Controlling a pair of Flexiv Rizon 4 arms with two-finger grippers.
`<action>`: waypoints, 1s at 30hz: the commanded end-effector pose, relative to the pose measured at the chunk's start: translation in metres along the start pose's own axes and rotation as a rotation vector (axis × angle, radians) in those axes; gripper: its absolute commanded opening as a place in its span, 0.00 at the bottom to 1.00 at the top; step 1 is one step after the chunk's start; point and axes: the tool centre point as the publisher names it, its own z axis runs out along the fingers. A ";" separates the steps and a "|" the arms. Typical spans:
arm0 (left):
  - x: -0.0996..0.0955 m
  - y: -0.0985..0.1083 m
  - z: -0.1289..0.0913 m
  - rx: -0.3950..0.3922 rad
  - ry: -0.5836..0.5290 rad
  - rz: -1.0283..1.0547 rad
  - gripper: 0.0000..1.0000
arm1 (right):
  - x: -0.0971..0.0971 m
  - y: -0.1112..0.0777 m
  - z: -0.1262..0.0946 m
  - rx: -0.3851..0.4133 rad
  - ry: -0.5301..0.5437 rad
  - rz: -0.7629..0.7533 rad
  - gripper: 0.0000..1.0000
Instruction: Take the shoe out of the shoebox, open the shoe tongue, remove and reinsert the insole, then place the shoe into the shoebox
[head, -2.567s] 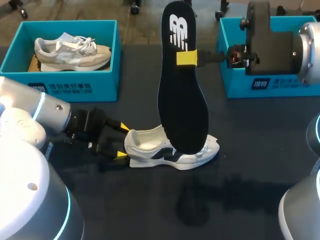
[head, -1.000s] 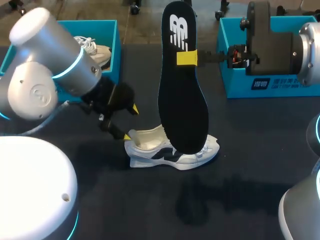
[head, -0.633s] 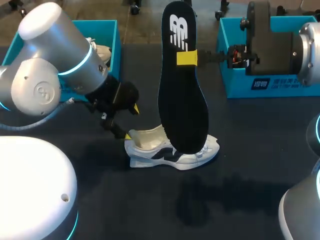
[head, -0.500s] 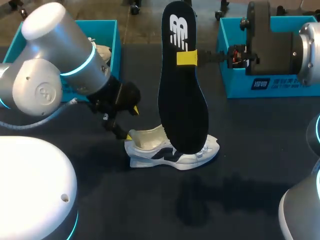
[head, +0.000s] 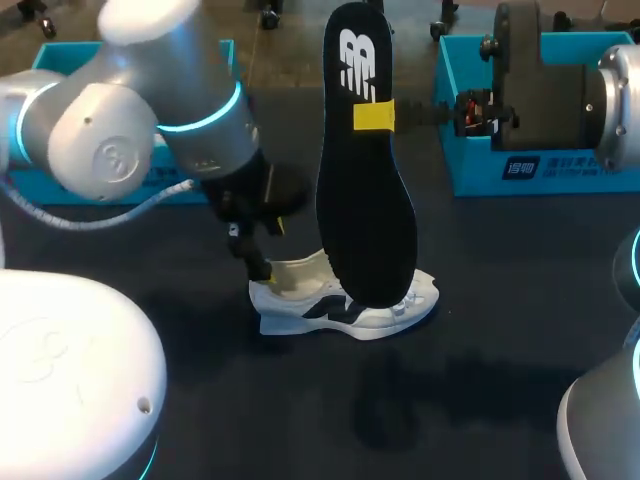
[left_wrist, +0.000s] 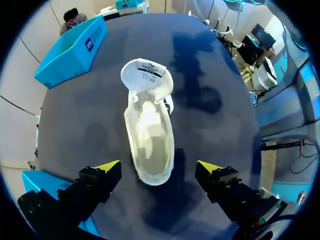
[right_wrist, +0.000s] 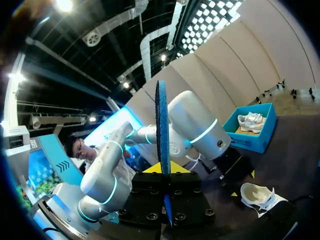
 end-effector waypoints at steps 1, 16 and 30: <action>0.001 -0.012 0.006 -0.159 0.021 -0.016 1.00 | 0.000 0.001 0.004 0.001 -0.002 0.002 0.00; 0.003 -0.009 0.019 -0.208 0.020 -0.040 1.00 | 0.000 0.001 0.004 0.001 -0.002 0.002 0.00; -0.007 -0.013 0.030 -0.206 0.023 -0.051 1.00 | 0.000 0.001 0.004 0.001 -0.002 0.002 0.00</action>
